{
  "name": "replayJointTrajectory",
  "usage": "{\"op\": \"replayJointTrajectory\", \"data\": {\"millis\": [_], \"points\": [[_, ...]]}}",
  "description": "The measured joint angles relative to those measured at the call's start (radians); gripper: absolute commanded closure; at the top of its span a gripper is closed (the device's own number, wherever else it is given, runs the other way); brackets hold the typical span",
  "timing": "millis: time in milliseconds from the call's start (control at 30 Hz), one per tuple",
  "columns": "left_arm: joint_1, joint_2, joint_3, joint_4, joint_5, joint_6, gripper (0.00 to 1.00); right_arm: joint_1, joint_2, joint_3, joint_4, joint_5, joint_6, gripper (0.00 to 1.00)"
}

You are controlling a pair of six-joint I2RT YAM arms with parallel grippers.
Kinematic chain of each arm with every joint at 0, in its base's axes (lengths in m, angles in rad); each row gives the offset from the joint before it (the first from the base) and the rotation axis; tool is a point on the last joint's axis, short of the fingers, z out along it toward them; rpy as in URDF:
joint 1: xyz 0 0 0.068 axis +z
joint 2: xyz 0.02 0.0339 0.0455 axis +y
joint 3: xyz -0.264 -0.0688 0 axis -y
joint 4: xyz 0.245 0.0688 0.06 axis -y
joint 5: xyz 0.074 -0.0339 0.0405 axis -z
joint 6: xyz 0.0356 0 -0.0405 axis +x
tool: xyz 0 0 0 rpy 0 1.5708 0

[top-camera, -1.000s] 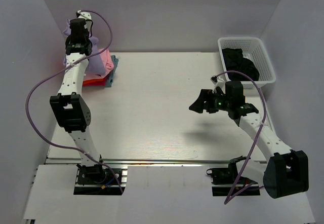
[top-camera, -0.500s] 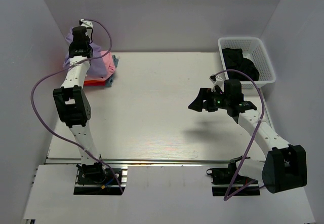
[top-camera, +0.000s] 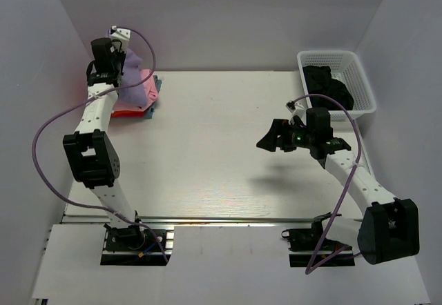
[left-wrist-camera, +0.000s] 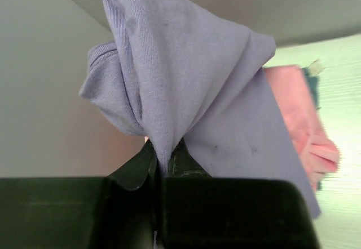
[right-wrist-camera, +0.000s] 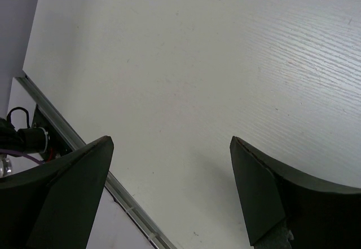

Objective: Fold and stack the t-shirts
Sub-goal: Put the neatly folded tshirt into the corner of the board with the left arm

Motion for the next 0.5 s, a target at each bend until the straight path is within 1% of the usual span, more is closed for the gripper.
{"op": "replayJointTrajectory", "data": {"millis": [133,233,367,500], "points": [[0.000,-0.095,-0.027,-0.005,0.076,0.000,1.00,0.000,-0.023,0.000,0.001,-0.001,0.000,0.10],[-0.001,-0.134,-0.027,0.000,0.113,0.001,1.00,0.000,-0.040,-0.001,0.001,-0.001,0.000,0.10],[-0.001,-0.133,-0.027,0.000,0.126,0.002,1.00,0.000,-0.058,-0.006,0.001,0.000,0.000,0.10],[-0.001,-0.082,-0.025,-0.008,0.120,0.000,1.00,0.000,-0.060,-0.006,0.000,0.003,0.000,0.10]]}}
